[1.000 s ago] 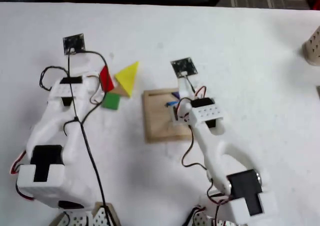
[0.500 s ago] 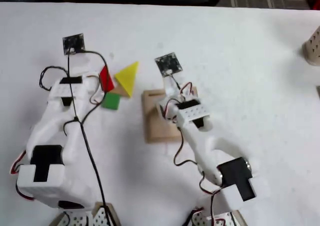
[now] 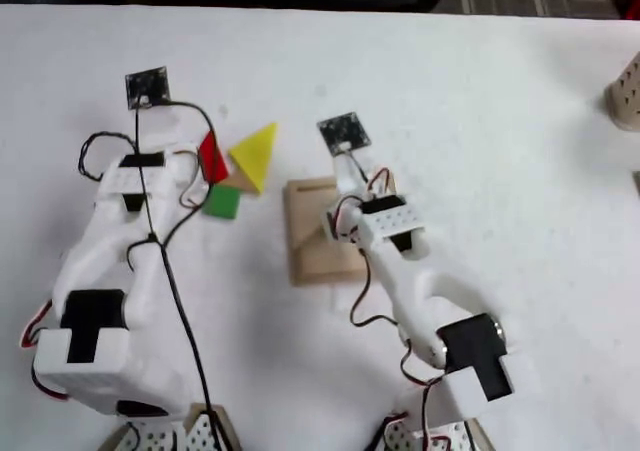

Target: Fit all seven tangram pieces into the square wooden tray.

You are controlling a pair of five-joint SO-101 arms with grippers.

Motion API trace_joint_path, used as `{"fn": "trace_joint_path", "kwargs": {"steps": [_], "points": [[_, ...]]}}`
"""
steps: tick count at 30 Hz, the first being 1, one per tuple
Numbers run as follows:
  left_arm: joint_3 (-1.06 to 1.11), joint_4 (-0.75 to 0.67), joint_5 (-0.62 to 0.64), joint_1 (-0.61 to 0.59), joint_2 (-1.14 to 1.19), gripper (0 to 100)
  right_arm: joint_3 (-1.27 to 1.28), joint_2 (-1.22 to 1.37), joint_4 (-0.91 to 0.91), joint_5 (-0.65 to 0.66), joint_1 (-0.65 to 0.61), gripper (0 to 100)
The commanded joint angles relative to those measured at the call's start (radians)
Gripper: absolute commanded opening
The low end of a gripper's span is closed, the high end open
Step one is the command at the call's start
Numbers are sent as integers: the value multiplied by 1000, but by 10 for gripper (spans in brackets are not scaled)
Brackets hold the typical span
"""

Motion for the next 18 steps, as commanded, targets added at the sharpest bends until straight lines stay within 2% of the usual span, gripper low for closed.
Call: {"fn": "trace_joint_path", "kwargs": {"steps": [1, 9, 13, 18], "points": [[-31, -18, 3, 15, -8, 24, -74, -79, -7, 5, 30, 17], [-31, -18, 3, 16, -8, 24, -77, 59, -88, 12, 61, 18], [-31, -18, 3, 16, -8, 24, -103, 93, -64, 12, 61, 17], [-31, -18, 3, 16, -8, 24, -98, 91, -56, 38, -5, 17]]}}
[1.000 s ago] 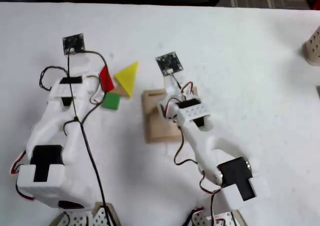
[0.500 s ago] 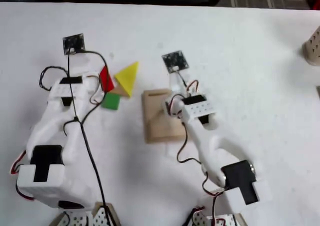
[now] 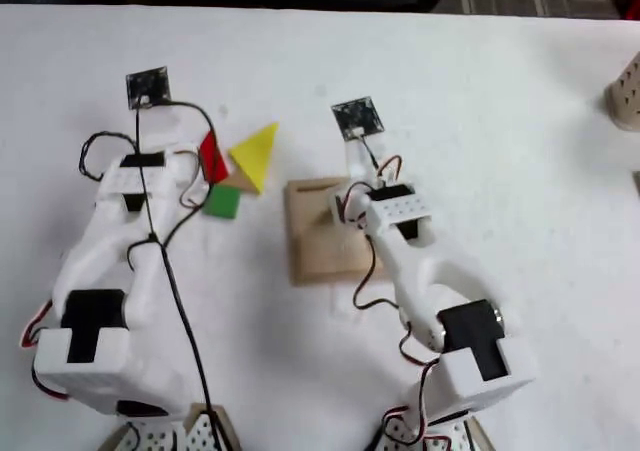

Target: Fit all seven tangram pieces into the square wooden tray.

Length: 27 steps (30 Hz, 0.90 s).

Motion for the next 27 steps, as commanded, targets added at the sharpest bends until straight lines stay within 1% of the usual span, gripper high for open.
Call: {"fn": "trace_joint_path", "kwargs": {"steps": [1, 3, 7, 10, 14, 17, 18, 20, 22, 24, 27], "points": [[-31, -18, 3, 16, -8, 24, -32, -2, 7, 74, -51, 17], [-31, -18, 3, 16, -8, 24, -31, -2, 21, 140, -74, 17], [-32, -18, 3, 16, -8, 24, -31, -4, 70, 227, -114, 17], [-32, -18, 3, 16, -8, 24, -31, -30, 97, 301, -116, 17], [-32, -18, 3, 24, -7, 24, -31, -197, 170, 322, -73, 17], [-29, -18, 3, 44, -7, 24, -25, -354, 312, 319, -54, 17], [-29, -18, 3, 45, -7, 24, -6, -394, 354, 301, -54, 17], [-31, -18, 3, 44, -7, 24, 61, -441, 377, 218, -59, 17], [-31, -18, 3, 42, -7, 24, 149, -441, 326, 133, -58, 17], [-31, -18, 3, 42, -7, 24, 221, -407, 226, 69, -50, 17], [-29, -18, 3, 42, -7, 24, 242, -311, 150, 21, -45, 17]]}}
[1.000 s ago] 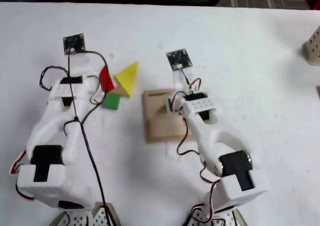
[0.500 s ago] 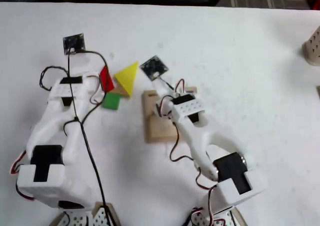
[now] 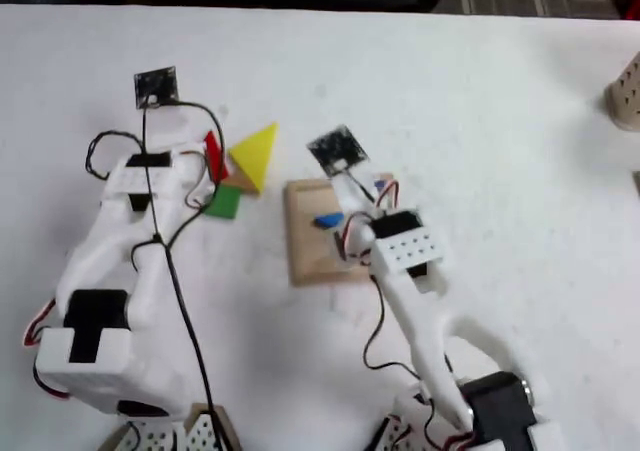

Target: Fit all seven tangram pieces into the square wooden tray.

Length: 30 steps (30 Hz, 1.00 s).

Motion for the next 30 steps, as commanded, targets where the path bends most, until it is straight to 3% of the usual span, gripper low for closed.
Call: {"fn": "trace_joint_path", "kwargs": {"steps": [1, 13, 26, 30], "points": [[-29, -18, 3, 16, -7, 24, -9, 73, -73, -60, 18, 17], [-26, -18, 3, 15, -7, 24, -275, 303, -38, -61, 139, 17], [-28, -18, 3, 15, -7, 24, -362, 232, 44, -64, 93, 17], [-32, -18, 3, 21, -7, 24, -354, 136, 77, -157, -12, 17]]}}
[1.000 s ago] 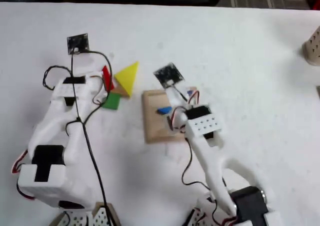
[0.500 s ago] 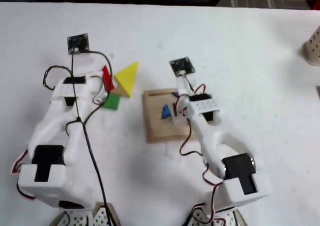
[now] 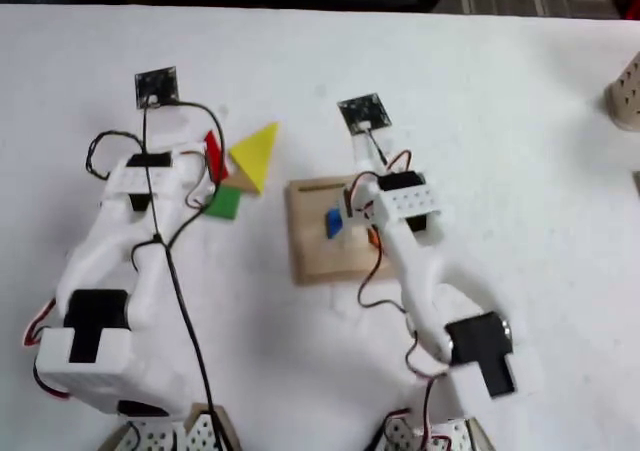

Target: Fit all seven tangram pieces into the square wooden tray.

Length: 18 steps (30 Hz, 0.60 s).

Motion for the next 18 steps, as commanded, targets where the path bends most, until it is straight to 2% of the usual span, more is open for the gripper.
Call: {"fn": "trace_joint_path", "kwargs": {"steps": [1, 8, 18], "points": [[-32, -18, 3, 21, -7, 24, -37, -102, 10, -81, -97, 17], [-32, -18, 3, 15, -7, 24, 14, 45, -157, -103, -139, 17], [-31, -18, 3, 15, -7, 24, 18, 97, -28, -95, 10, 17]]}}
